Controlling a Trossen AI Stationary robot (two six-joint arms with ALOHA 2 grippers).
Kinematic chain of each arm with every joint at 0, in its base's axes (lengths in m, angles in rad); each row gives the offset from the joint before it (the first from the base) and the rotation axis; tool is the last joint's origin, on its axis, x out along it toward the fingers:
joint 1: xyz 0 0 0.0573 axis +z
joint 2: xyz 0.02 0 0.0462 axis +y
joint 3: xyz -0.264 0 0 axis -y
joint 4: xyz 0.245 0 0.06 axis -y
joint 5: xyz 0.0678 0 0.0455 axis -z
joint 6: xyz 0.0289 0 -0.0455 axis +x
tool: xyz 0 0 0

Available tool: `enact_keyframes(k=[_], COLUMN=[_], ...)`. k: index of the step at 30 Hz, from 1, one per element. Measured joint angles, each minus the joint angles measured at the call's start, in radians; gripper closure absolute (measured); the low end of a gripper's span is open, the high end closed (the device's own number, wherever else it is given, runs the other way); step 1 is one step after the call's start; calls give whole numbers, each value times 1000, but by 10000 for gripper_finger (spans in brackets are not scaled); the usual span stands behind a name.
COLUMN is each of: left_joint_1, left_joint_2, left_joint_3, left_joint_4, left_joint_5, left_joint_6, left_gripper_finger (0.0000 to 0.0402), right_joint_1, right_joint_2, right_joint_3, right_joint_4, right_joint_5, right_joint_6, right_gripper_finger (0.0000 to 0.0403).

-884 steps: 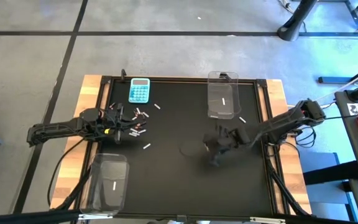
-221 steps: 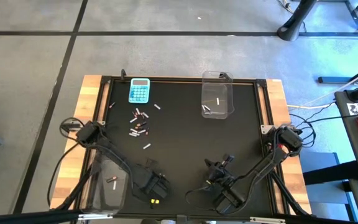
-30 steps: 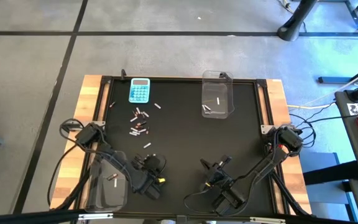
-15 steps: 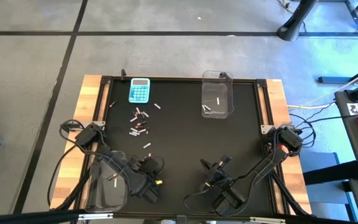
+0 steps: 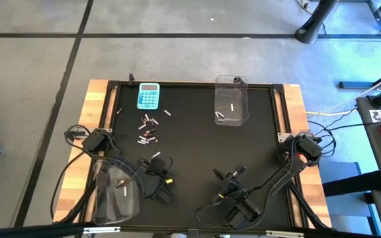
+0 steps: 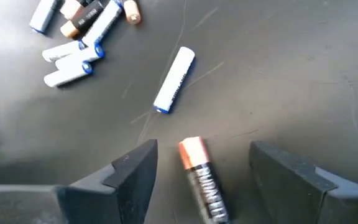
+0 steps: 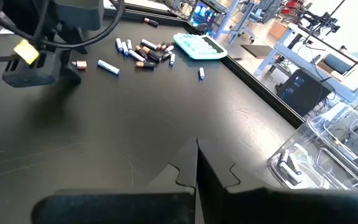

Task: Sort batteries
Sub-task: Put the black battery into the top transparent bin

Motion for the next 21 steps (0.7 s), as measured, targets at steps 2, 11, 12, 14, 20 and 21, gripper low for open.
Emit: enact_keyframes(k=[2,11,12,14,20,21], left_joint_1=[2,-26,-30,-37,-49,-48], left_joint_2=[-2,-1,-5,-13,-72,-82], left_joint_3=[-10,-14,-15,-15,-6,-3], left_joint_4=[25,65,69,82,108,100], left_joint_5=[4,28,29,40,43,38], left_joint_6=[3,-25,-32,-47,-27,-8], left_gripper_finger=[160,194,198,206,215,214], right_joint_1=[0,0,0,0,0,0], right_joint_2=[0,0,0,0,0,0], right_joint_3=[0,0,0,0,0,0], right_joint_4=[0,6,7,8,8,8], right_joint_5=[0,-1,0,-1,0,0], right_joint_6=[0,-13,-13,-13,-13,-13], right_gripper_finger=[400,400,400,400,400,400])
